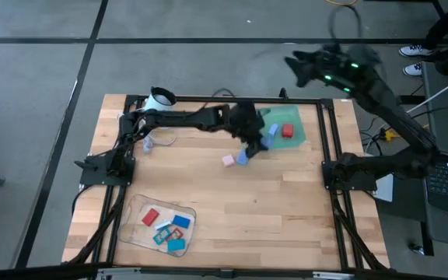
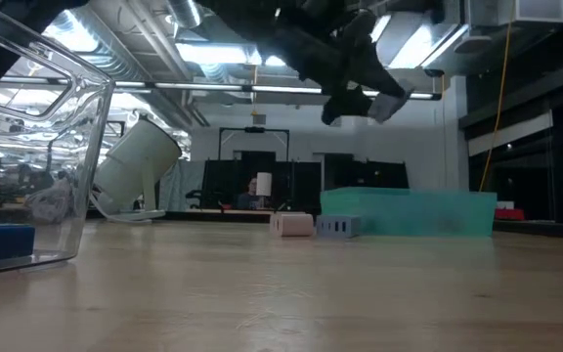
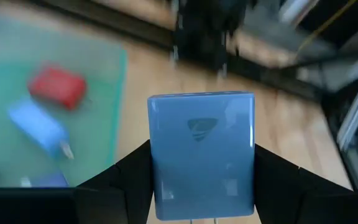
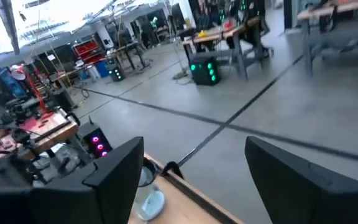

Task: Pick & Place Office items
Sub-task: Put the light blue charger adapter into the light green bin

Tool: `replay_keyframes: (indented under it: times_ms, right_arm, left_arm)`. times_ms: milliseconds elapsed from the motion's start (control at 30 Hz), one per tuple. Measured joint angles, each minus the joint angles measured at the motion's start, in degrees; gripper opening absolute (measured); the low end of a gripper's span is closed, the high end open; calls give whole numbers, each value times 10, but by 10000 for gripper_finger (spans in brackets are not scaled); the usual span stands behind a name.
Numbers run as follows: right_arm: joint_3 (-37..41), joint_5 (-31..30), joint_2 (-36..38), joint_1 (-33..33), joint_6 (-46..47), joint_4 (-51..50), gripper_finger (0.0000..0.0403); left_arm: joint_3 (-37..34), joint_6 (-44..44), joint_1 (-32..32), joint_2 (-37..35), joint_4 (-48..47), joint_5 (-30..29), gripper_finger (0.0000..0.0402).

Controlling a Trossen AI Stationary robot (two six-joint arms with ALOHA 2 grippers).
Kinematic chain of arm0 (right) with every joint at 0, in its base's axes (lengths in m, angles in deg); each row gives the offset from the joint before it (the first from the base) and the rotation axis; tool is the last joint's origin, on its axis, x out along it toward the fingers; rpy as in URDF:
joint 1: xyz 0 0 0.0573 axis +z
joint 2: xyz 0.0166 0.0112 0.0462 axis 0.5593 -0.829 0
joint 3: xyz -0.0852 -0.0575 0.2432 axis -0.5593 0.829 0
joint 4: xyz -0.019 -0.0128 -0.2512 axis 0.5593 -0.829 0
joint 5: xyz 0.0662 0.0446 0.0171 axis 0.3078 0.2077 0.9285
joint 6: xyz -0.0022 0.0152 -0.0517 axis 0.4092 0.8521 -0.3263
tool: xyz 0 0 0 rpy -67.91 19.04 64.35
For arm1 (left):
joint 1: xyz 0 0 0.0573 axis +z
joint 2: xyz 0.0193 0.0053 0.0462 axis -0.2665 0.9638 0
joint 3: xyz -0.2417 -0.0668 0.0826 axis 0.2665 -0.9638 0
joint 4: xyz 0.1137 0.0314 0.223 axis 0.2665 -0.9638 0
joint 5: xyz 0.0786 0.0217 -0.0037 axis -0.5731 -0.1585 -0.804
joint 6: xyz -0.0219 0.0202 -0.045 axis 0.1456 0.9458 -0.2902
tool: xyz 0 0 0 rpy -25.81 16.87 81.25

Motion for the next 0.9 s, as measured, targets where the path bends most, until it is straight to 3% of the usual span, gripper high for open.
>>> replay_keyframes:
  times_ms: [133,400,600,900]
  right_arm:
    - [27,-19,75,-7,-22,-56,286]
    - [145,-89,197,-7,31,-99,286]
    - [206,-110,239,-7,82,-94,286]
    - [212,-110,242,-7,85,-59,286]
  left_arm:
    - [0,6,43,8,54,27,206]
    - [-1,30,125,29,42,48,206]
    - [0,1,153,65,115,97,206]
    - [0,-14,152,108,128,96,208]
